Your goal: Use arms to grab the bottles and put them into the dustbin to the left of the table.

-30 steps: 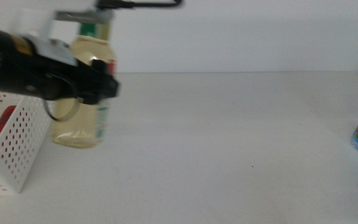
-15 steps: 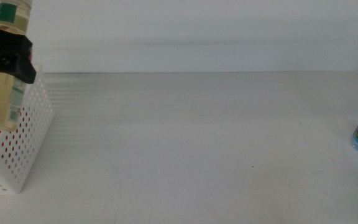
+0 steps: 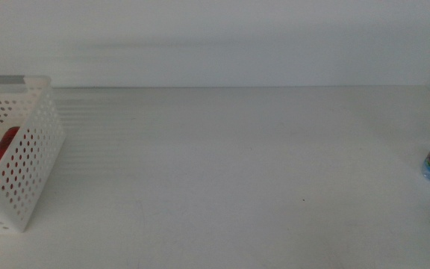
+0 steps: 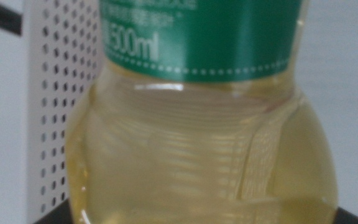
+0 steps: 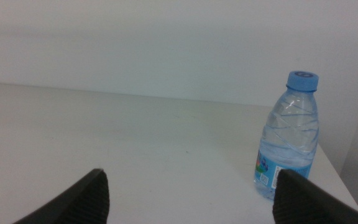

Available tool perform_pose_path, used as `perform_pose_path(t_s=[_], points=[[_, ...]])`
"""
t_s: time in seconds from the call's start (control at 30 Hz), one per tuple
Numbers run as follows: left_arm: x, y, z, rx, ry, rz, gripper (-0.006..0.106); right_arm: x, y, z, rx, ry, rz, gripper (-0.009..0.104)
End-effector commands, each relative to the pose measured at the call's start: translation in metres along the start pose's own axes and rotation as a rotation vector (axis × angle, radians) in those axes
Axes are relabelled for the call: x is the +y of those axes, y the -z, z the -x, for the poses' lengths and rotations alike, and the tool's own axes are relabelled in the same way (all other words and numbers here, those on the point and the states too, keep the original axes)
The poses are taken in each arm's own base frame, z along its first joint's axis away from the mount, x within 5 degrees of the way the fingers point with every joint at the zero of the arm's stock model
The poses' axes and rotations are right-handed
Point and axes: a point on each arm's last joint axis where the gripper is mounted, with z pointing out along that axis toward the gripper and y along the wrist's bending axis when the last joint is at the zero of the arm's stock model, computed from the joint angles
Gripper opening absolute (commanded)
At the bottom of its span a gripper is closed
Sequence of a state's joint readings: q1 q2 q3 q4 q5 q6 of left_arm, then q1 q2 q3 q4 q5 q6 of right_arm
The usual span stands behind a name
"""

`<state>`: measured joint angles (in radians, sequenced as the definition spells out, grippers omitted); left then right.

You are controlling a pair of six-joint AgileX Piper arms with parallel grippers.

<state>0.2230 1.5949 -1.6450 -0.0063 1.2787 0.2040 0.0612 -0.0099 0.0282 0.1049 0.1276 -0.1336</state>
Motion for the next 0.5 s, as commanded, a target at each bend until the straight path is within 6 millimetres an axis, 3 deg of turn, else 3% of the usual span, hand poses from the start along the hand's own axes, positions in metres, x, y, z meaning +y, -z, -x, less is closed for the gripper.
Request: perform_pose_path(t_s=[0.0,0.47], points=[[0.008,0.016,0.000,-0.017,0.008,0.019,-0.005,-0.001,0.003,0.011,-0.110,0.016,-0.018,0.083],[0.026,-0.091,0.011,0.243,-0.049,0.005,-0.005,-0.001,0.003,0.011,-0.110,0.016,-0.018,0.083]])
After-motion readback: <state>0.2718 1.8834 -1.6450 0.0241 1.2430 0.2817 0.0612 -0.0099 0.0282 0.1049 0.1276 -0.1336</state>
